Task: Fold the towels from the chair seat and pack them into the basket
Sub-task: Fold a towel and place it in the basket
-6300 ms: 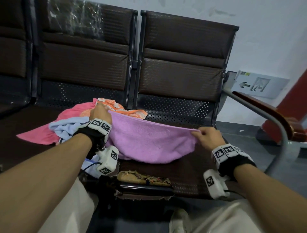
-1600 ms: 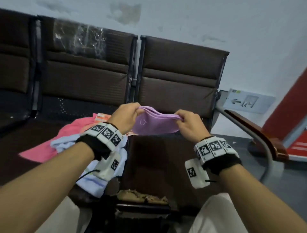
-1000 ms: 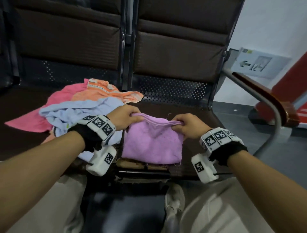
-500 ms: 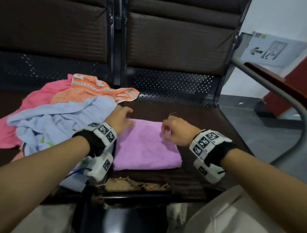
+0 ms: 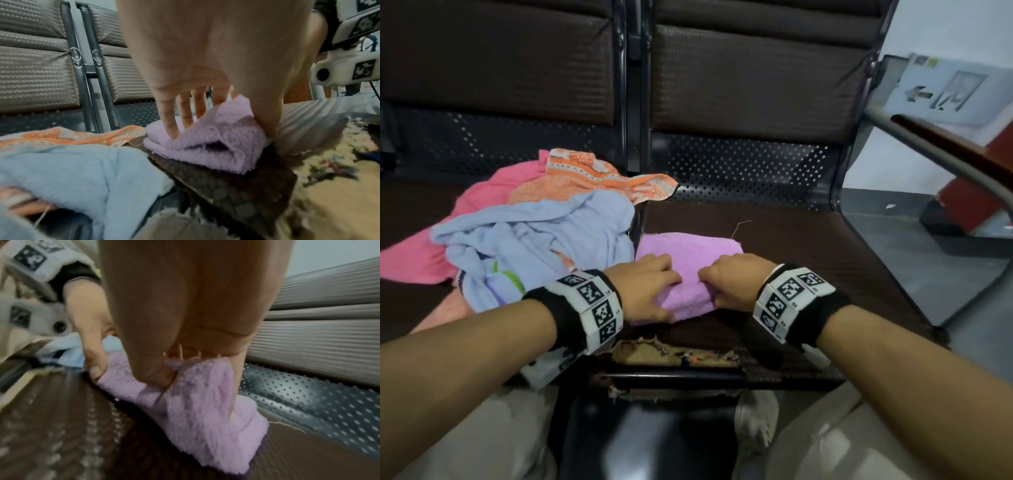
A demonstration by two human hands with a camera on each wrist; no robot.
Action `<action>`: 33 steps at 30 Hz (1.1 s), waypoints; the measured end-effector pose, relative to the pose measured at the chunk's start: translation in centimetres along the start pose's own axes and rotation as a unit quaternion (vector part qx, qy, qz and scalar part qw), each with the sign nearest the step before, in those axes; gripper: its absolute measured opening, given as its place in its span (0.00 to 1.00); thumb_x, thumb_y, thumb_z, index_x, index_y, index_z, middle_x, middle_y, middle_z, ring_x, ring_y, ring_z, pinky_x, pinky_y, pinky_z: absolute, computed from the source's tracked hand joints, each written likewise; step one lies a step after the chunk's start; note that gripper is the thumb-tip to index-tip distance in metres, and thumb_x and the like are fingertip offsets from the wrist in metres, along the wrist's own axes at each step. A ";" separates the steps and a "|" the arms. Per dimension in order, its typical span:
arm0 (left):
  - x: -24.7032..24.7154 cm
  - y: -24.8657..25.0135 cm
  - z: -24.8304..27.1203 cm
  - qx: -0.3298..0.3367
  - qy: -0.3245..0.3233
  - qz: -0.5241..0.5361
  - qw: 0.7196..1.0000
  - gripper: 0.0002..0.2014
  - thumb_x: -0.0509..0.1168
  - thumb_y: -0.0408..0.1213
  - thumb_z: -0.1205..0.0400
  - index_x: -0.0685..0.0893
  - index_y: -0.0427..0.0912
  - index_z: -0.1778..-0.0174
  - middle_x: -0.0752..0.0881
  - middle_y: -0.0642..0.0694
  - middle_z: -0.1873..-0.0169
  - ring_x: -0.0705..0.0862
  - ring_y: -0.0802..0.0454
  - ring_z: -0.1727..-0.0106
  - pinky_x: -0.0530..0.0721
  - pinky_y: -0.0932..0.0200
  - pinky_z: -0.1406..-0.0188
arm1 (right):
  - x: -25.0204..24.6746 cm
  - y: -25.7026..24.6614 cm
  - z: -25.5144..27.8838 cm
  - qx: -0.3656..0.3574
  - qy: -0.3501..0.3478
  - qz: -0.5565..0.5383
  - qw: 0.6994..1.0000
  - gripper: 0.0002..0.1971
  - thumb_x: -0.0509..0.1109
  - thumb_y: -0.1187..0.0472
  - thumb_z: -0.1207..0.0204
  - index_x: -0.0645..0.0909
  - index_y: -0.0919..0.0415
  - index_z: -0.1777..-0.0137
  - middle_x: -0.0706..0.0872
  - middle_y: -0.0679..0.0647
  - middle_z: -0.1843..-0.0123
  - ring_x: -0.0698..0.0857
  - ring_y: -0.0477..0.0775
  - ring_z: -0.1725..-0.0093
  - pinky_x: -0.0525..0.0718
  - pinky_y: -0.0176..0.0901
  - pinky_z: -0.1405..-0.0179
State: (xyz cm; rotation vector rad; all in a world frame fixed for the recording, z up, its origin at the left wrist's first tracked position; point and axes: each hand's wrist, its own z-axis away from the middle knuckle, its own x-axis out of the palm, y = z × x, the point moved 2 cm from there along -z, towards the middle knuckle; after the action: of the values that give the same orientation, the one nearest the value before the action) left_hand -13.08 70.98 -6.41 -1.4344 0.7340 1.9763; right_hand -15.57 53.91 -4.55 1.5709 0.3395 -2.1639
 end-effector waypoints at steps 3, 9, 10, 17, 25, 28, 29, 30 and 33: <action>0.0 0.3 0.6 -0.003 -0.008 -0.017 1.000 0.35 0.67 0.60 0.27 0.69 0.47 0.27 0.69 0.48 0.36 0.71 0.48 0.34 0.78 0.52 0.42 | -1.0 0.6 1.0 0.004 0.014 -0.083 0.996 0.06 0.66 0.58 0.26 0.77 0.58 0.52 0.84 0.61 0.50 0.82 0.63 0.48 0.75 0.44 0.54; -2.0 0.7 1.1 0.011 0.034 0.063 0.997 0.13 0.63 0.38 0.21 0.78 0.40 0.42 0.83 0.42 0.47 0.80 0.43 0.42 0.71 0.61 0.52 | -0.6 2.1 3.1 0.009 -0.011 -0.161 0.987 0.09 0.70 0.52 0.25 0.72 0.53 0.57 0.74 0.43 0.65 0.74 0.54 0.60 0.67 0.39 0.59; -2.6 0.7 1.1 0.017 0.038 0.103 0.994 0.10 0.63 0.35 0.21 0.79 0.38 0.46 0.84 0.41 0.50 0.81 0.43 0.46 0.69 0.62 0.55 | -0.5 2.2 3.2 0.016 -0.042 -0.175 0.984 0.16 0.74 0.45 0.29 0.73 0.51 0.51 0.76 0.44 0.60 0.75 0.51 0.58 0.70 0.40 0.56; -3.6 -1.8 0.4 -0.037 0.009 0.252 0.967 0.09 0.61 0.31 0.19 0.80 0.36 0.44 0.83 0.43 0.52 0.79 0.51 0.51 0.78 0.60 0.51 | -1.7 3.6 1.7 0.067 -0.010 -0.219 0.973 0.28 0.77 0.58 0.34 0.71 0.51 0.35 0.81 0.47 0.52 0.79 0.52 0.52 0.76 0.42 0.54; -2.9 -4.2 -1.8 -0.084 0.001 0.128 0.988 0.18 0.63 0.35 0.20 0.75 0.39 0.34 0.81 0.38 0.44 0.80 0.43 0.43 0.77 0.52 0.42 | -1.1 5.6 -2.0 0.130 0.033 -0.258 0.957 0.16 0.72 0.54 0.28 0.80 0.53 0.41 0.84 0.50 0.50 0.81 0.50 0.52 0.76 0.40 0.54; -2.9 -4.5 -2.6 -0.090 -0.017 0.097 0.991 0.13 0.61 0.35 0.20 0.78 0.36 0.40 0.78 0.38 0.43 0.79 0.44 0.43 0.76 0.49 0.39 | 0.1 6.4 -3.2 0.156 0.005 -0.226 0.962 0.16 0.71 0.47 0.25 0.80 0.56 0.43 0.84 0.52 0.51 0.82 0.52 0.53 0.76 0.41 0.56; -2.8 -4.5 -2.9 -0.094 -0.027 0.093 0.991 0.13 0.60 0.35 0.19 0.77 0.36 0.41 0.78 0.38 0.42 0.79 0.43 0.43 0.76 0.49 0.39 | 0.4 6.8 -3.4 0.167 0.000 -0.220 0.961 0.17 0.71 0.45 0.25 0.80 0.56 0.46 0.84 0.52 0.51 0.82 0.52 0.53 0.76 0.41 0.57; -2.7 -4.4 -3.1 -0.097 -0.040 0.092 0.990 0.13 0.60 0.35 0.19 0.77 0.36 0.39 0.78 0.37 0.42 0.79 0.43 0.42 0.76 0.49 0.39 | 0.6 7.1 -3.6 0.182 -0.002 -0.219 0.959 0.17 0.70 0.42 0.26 0.79 0.55 0.48 0.84 0.52 0.52 0.82 0.51 0.54 0.75 0.41 0.58; -2.6 -4.2 -3.5 -0.109 -0.069 0.112 0.985 0.15 0.58 0.33 0.18 0.75 0.37 0.35 0.81 0.38 0.39 0.79 0.43 0.39 0.76 0.52 0.38 | 1.2 7.8 -3.7 0.240 -0.037 -0.221 0.945 0.27 0.67 0.32 0.29 0.80 0.57 0.48 0.85 0.51 0.54 0.83 0.51 0.58 0.77 0.41 0.61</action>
State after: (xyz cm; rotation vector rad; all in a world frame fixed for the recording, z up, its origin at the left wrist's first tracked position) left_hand -7.19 70.95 -5.26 -1.3682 0.6563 2.3656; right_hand -8.97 48.52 -6.41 1.7883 0.1519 -2.8091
